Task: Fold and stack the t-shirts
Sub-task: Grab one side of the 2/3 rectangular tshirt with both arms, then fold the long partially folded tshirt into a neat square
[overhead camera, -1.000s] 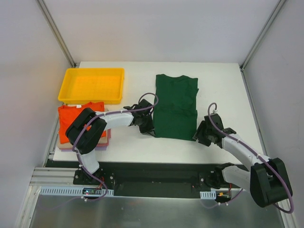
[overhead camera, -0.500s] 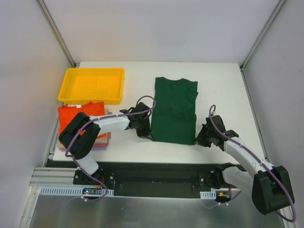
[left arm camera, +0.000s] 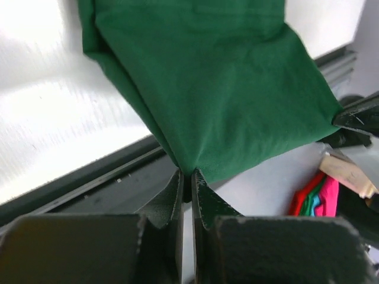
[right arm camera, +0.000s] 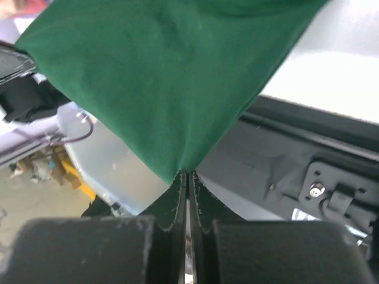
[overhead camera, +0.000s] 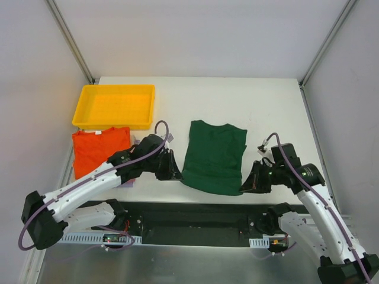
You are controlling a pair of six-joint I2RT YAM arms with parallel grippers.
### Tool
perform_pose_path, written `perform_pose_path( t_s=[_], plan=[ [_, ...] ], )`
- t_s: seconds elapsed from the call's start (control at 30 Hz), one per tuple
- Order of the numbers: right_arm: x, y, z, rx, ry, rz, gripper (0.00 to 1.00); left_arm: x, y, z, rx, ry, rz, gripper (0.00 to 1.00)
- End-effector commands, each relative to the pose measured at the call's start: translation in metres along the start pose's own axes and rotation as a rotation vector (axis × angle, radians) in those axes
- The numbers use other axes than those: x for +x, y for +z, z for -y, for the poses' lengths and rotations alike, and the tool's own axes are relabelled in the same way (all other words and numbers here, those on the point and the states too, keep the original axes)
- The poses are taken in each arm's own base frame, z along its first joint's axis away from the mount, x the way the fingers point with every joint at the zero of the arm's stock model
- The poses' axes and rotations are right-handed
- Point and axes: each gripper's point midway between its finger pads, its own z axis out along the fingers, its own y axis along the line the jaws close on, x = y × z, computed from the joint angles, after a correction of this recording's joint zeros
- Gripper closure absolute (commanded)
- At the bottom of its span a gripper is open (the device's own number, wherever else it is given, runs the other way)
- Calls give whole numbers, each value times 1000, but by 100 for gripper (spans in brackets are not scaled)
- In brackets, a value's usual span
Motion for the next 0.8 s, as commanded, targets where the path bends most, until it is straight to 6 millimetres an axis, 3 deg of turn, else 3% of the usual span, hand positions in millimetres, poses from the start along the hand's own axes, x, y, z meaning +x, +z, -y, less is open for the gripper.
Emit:
perform_pose_path(
  t_s=[0.0, 0.1, 0.27, 0.47, 0.77],
  plan=[
    [44, -42, -31, -119, 3, -151, 99, 19, -31, 12, 67, 11, -18, 100],
    [47, -52, -45, -187, 0, -151, 99, 16, -42, 20, 103, 24, 13, 100],
    [34, -53, -43, -144, -8, -98, 99, 3, -51, 38, 130, 59, 51, 100],
    [-8, -46, -26, -13, -35, 77, 100, -32, -42, 48, 59, 99, 127, 100],
    [-65, -39, -25, 31, -51, 192, 100, -99, -31, 44, -37, 74, 237, 100]
  ],
)
